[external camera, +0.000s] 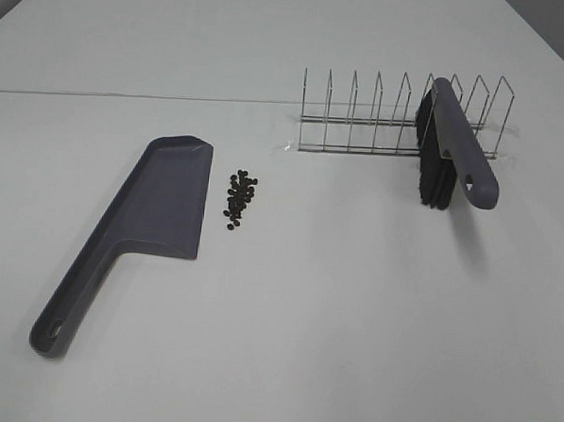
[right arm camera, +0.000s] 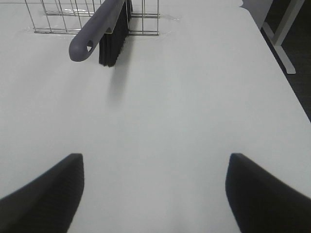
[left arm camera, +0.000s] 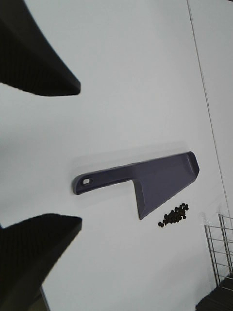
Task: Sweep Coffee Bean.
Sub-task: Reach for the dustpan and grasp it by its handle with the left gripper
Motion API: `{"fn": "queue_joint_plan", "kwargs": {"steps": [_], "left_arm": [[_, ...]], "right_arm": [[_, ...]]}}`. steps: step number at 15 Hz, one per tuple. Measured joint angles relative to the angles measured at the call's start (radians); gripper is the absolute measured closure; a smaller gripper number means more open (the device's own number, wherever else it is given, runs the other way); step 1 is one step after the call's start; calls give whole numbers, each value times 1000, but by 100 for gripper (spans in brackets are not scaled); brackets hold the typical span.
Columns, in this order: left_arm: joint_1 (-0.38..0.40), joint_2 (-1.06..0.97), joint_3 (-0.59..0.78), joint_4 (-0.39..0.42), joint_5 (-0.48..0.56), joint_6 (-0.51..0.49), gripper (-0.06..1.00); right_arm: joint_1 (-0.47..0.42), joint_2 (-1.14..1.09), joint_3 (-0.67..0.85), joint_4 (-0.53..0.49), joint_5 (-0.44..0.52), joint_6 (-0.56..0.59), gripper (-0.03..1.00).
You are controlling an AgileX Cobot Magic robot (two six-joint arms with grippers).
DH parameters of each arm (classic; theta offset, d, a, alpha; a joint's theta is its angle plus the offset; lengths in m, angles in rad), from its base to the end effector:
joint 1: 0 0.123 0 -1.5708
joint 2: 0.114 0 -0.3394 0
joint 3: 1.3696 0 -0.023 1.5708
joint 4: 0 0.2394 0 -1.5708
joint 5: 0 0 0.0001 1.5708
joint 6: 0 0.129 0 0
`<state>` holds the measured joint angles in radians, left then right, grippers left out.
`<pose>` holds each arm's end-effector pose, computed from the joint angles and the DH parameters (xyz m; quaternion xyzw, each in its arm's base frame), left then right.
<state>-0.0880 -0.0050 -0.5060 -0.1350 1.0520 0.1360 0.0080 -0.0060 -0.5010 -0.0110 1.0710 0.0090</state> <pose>-0.0384 -0.0118 0.2579 0.0972 0.8405 -0.0547 0.5302 -0.0374 -0.0015 0.2534 0.0007 0.8541 -0.0011 0.5201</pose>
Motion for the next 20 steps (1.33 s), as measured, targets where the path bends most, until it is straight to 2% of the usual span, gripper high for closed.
{"fn": "queue_joint_plan", "kwargs": {"steps": [20], "left_arm": [[0, 0, 0, 0, 0, 0, 28]], "right_arm": [[0, 0, 0, 0, 0, 0, 21]]}}
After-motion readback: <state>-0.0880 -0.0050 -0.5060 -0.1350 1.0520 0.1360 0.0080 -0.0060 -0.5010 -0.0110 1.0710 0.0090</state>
